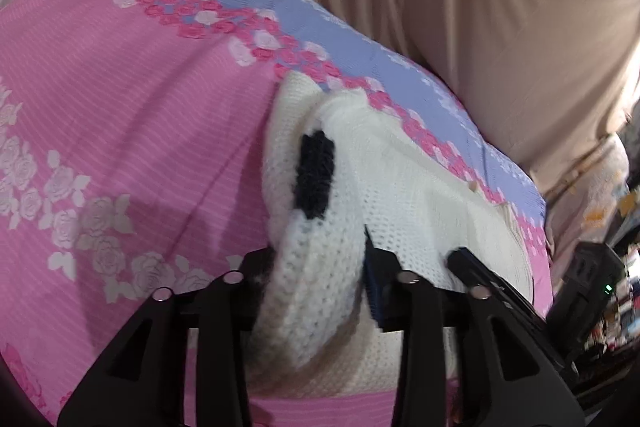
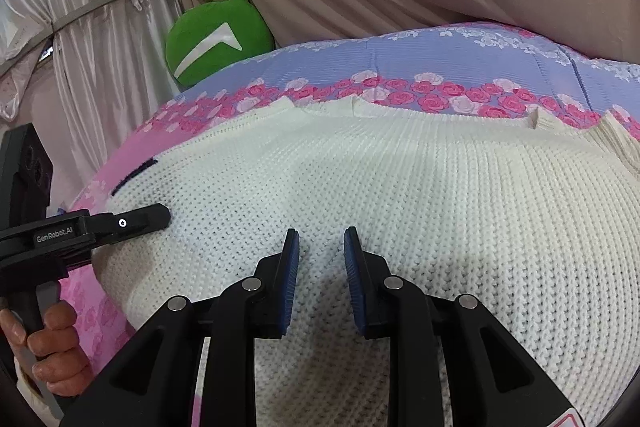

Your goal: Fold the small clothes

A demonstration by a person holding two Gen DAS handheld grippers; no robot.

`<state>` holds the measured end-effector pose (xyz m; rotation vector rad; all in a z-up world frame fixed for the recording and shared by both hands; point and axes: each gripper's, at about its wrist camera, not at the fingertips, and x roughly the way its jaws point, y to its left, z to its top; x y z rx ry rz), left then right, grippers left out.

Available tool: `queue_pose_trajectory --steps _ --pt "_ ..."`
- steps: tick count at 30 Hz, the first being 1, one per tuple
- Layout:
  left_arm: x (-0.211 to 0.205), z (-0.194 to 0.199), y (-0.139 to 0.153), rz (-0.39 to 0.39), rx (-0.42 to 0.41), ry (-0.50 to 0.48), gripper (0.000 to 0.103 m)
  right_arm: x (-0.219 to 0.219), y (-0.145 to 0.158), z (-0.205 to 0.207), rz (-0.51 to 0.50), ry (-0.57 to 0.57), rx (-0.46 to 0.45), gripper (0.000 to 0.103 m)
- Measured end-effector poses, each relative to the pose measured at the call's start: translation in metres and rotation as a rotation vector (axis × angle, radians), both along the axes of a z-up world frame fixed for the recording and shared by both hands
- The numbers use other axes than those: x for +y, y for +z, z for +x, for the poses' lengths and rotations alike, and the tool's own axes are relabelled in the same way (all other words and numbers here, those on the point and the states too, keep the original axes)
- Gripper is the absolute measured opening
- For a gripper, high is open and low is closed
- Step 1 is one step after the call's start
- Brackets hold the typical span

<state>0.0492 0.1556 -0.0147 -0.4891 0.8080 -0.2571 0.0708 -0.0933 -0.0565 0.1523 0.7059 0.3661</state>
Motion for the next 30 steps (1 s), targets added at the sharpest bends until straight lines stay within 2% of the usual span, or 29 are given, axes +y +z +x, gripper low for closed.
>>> queue_pose_trajectory --steps 2,4,8,9,12,14,16,17,19,22,24,25,26,27,28,30 --pt "0.006 0.004 -0.001 0.024 0.006 0.056 0.051 -0.002 0.004 0.004 0.002 -0.016 0.010 0.023" --pt "0.008 0.011 -0.003 0.031 0.017 0.065 0.052 0.000 0.003 0.009 -0.023 -0.035 0.025 0.023" --pt "0.004 0.029 -0.015 -0.024 0.069 0.022 0.059 0.006 -0.006 0.021 -0.061 -0.039 0.071 0.024" --pt "0.002 0.030 -0.015 -0.021 0.054 0.029 0.059 0.007 -0.006 0.022 -0.073 -0.036 0.068 0.025" --pt "-0.004 0.038 -0.013 -0.011 0.056 0.023 0.058 0.009 -0.007 0.021 -0.082 -0.026 0.053 0.028" --pt "-0.006 0.041 -0.013 -0.024 0.063 0.013 0.049 0.004 -0.004 0.018 -0.063 -0.017 0.047 0.028" --pt "-0.004 0.041 -0.014 -0.033 0.068 0.008 0.043 -0.014 0.011 0.008 -0.008 -0.027 0.013 0.030" --pt "-0.003 0.041 -0.014 -0.031 0.069 0.002 0.039 -0.027 0.020 0.005 0.001 -0.055 -0.017 0.033" --pt "0.003 0.039 -0.011 -0.044 0.070 -0.003 0.035 -0.069 0.040 0.000 -0.022 -0.169 -0.085 0.056" --pt "0.007 0.034 0.008 -0.012 0.028 0.004 0.034 -0.140 0.052 0.010 -0.087 -0.390 -0.087 0.061" --pt "0.005 0.034 0.031 0.028 -0.039 0.006 0.038 -0.171 0.052 0.021 -0.086 -0.443 -0.046 0.061" --pt "0.001 0.037 0.043 0.042 -0.078 -0.005 0.046 -0.181 0.051 0.028 -0.065 -0.434 -0.019 0.061" --pt "-0.006 0.046 0.055 0.068 -0.098 -0.021 0.072 -0.189 0.048 0.037 -0.037 -0.419 0.011 0.061" --pt "-0.013 0.057 0.062 0.086 -0.102 -0.037 0.083 -0.192 0.045 0.045 -0.022 -0.404 0.035 0.061" --pt "-0.022 0.074 0.065 0.112 -0.098 -0.057 0.089 -0.192 0.040 0.056 -0.018 -0.382 0.068 0.061" --pt "-0.040 0.106 0.058 0.186 -0.038 -0.083 0.085 -0.189 0.029 0.072 -0.039 -0.379 0.109 0.061"
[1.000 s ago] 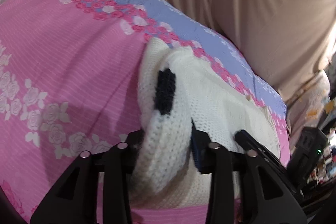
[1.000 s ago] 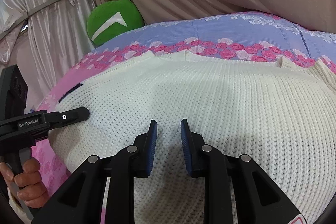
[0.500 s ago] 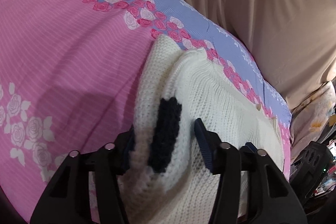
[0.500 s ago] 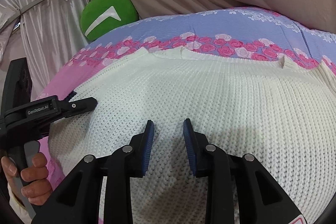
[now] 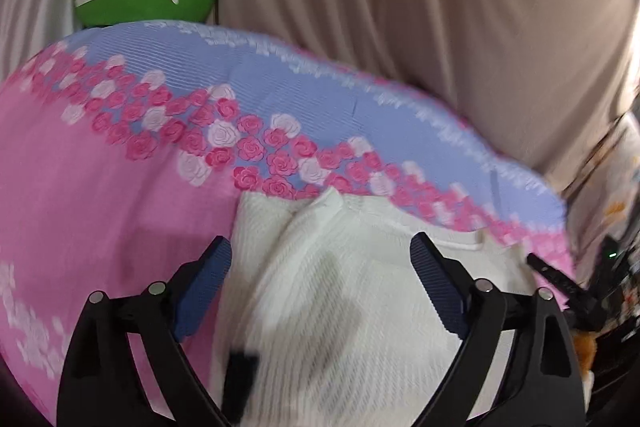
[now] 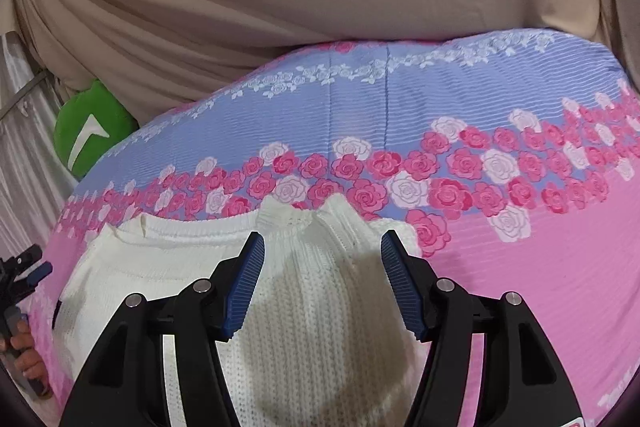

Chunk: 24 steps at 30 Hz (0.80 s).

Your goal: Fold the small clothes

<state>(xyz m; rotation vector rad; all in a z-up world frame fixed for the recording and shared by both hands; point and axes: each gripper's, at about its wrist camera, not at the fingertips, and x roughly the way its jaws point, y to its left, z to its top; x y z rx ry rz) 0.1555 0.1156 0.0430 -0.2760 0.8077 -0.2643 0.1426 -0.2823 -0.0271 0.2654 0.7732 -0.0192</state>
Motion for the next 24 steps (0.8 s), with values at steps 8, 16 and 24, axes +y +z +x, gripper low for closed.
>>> queue_pose_trajectory --steps 8,16,24 --pt "-0.016 0.046 -0.022 0.059 0.083 -0.042 0.007 -0.005 0.042 -0.024 0.032 0.001 -0.221 0.007" --pt "-0.012 0.058 -0.040 0.062 0.125 0.002 0.011 -0.023 0.002 0.004 0.020 -0.069 -0.034 0.011" --pt "0.041 -0.070 -0.009 0.034 -0.046 0.105 0.086 0.090 0.031 -0.079 -0.004 0.240 -0.149 0.016"
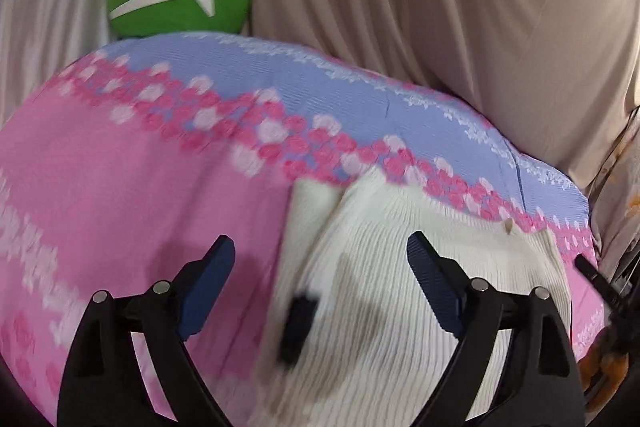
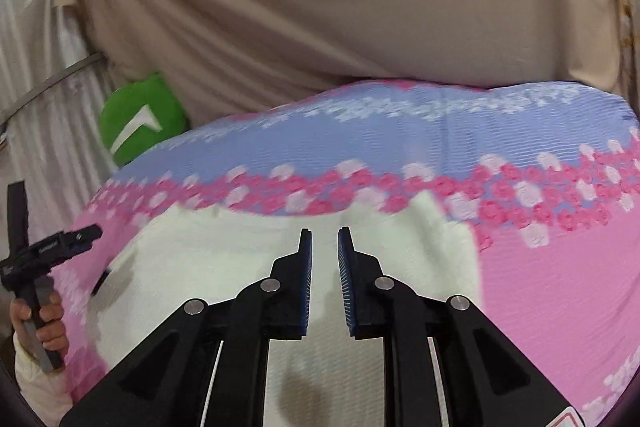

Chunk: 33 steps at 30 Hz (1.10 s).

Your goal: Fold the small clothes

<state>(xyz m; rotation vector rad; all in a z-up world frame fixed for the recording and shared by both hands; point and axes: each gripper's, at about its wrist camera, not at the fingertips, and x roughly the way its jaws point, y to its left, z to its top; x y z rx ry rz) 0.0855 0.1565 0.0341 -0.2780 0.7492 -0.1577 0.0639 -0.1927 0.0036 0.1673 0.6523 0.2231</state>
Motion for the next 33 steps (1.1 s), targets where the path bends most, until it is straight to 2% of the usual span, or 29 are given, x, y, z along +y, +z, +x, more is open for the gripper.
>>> queue_pose_trajectory --steps 4,7,9,10,11,12,13,16,17,20,24,27,29,31,33 --pt "0.021 -0.022 -0.046 -0.141 0.136 0.020 0.085 0.069 -0.047 -0.011 0.021 0.183 0.110 0.016" --pt "0.027 -0.030 -0.069 -0.215 0.180 0.021 0.084 0.090 -0.072 -0.014 -0.021 0.192 0.144 0.016" --pt "0.021 -0.032 -0.067 -0.198 0.164 0.010 0.072 0.095 -0.074 -0.019 -0.040 0.183 0.119 0.016" --pt "0.017 -0.030 -0.068 -0.224 0.177 -0.021 0.050 0.092 -0.075 -0.021 -0.020 0.179 0.125 0.016" --pt "0.011 -0.027 -0.068 -0.237 0.196 -0.043 0.033 0.089 -0.075 -0.024 0.000 0.177 0.129 0.016" --pt "0.004 -0.027 -0.065 -0.224 0.192 -0.048 0.032 0.083 -0.076 -0.027 0.026 0.176 0.133 0.016" --pt "-0.005 -0.029 -0.054 -0.192 0.159 -0.047 0.029 0.077 -0.078 -0.031 0.058 0.173 0.138 0.016" --pt "-0.034 -0.044 -0.014 -0.132 0.039 -0.089 0.026 0.061 -0.084 -0.043 0.138 0.157 0.151 0.016" --pt "-0.051 -0.052 0.007 -0.106 -0.023 -0.118 0.025 0.057 -0.085 -0.048 0.152 0.148 0.149 0.016" --pt "-0.101 -0.068 0.050 -0.068 -0.134 -0.232 0.025 0.034 -0.082 -0.068 0.192 0.109 0.124 0.017" --pt "-0.185 -0.082 0.075 -0.018 -0.204 -0.418 0.024 -0.003 -0.079 -0.098 0.237 0.034 0.100 0.018" --pt "-0.254 -0.084 0.062 0.021 -0.179 -0.535 0.024 -0.038 -0.079 -0.121 0.239 -0.045 0.093 0.019" --pt "-0.296 -0.080 0.039 0.047 -0.119 -0.604 0.025 -0.061 -0.082 -0.138 0.231 -0.107 0.099 0.020" --pt "-0.334 -0.076 0.003 0.095 -0.029 -0.653 0.025 -0.084 -0.086 -0.153 0.244 -0.167 0.111 0.021" --pt "-0.354 -0.075 -0.028 0.141 0.023 -0.657 0.027 -0.105 -0.088 -0.166 0.268 -0.216 0.114 0.021"
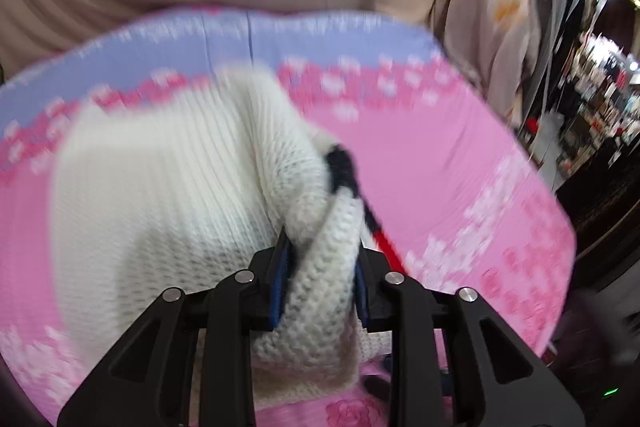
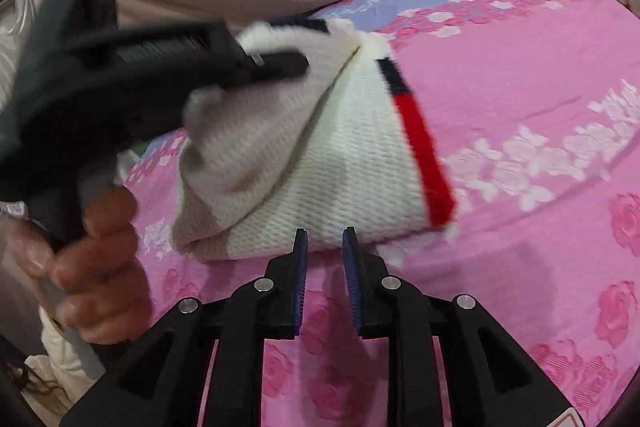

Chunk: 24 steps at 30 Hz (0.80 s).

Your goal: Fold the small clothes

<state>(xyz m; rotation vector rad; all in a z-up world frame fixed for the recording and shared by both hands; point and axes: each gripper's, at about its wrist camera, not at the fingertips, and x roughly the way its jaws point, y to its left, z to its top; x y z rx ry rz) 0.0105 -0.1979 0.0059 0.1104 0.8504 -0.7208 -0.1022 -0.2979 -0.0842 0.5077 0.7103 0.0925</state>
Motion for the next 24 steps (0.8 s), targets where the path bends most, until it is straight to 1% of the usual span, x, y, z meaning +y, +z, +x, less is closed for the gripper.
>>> queue_pose_trajectory --steps 1,2,3,4,5,6,7,8,10,11,12,15,18,19,20,21,22,24 --pt "-0.003 -0.007 -0.005 0.015 -0.046 0.010 0.029 -0.010 0.001 -0.006 -0.003 -0.026 -0.001 0.021" --pt "-0.003 -0.016 -0.001 0.030 -0.085 0.017 0.033 -0.016 0.003 -0.010 -0.013 -0.046 -0.004 0.021" --pt "0.000 -0.022 0.004 0.024 -0.092 0.010 0.039 -0.023 0.008 -0.013 -0.024 -0.066 -0.009 0.022" --pt "0.009 -0.029 0.013 -0.010 -0.085 -0.014 0.050 -0.031 0.014 -0.014 -0.030 -0.080 -0.021 0.024" --pt "0.019 -0.034 0.020 -0.035 -0.085 -0.025 0.054 -0.036 0.023 -0.013 -0.033 -0.087 -0.039 0.027" --pt "0.032 -0.040 0.029 -0.055 -0.102 -0.022 0.054 -0.042 0.029 -0.014 -0.033 -0.085 -0.059 0.033" --pt "0.043 -0.044 0.035 -0.063 -0.123 -0.008 0.060 -0.044 0.040 -0.010 -0.029 -0.072 -0.091 0.042" --pt "0.058 -0.049 0.043 -0.074 -0.151 0.018 0.069 -0.044 0.049 -0.006 -0.028 -0.060 -0.113 0.047" --pt "0.084 -0.050 0.051 -0.099 -0.159 0.065 0.076 -0.041 0.064 0.009 -0.029 -0.025 -0.151 0.067" --pt "0.099 -0.047 0.051 -0.100 -0.148 0.105 0.076 -0.039 0.069 0.019 -0.026 -0.003 -0.160 0.070" --pt "0.108 -0.043 0.049 -0.094 -0.136 0.138 0.076 -0.036 0.072 0.029 -0.027 0.010 -0.161 0.070" --pt "0.134 -0.029 0.032 -0.053 -0.090 0.233 0.076 -0.024 0.074 0.071 -0.055 0.048 -0.122 0.070" --pt "0.150 -0.017 0.005 -0.011 -0.023 0.291 0.076 -0.013 0.059 0.110 -0.058 0.076 -0.038 0.070" --pt "0.153 -0.015 -0.004 0.002 -0.006 0.302 0.076 -0.009 0.052 0.119 -0.061 0.088 -0.014 0.062" --pt "0.153 -0.013 -0.011 0.013 0.008 0.307 0.075 -0.004 0.046 0.125 -0.067 0.114 0.001 0.047" --pt "0.154 -0.012 -0.018 0.022 0.026 0.310 0.075 0.002 0.044 0.125 -0.073 0.137 0.005 0.030" --pt "0.155 -0.011 -0.023 0.025 0.043 0.310 0.075 0.003 0.048 0.124 -0.071 0.142 -0.018 0.027" --pt "0.156 -0.011 -0.028 0.023 0.057 0.307 0.074 -0.006 0.070 0.109 0.015 0.179 -0.140 0.025"
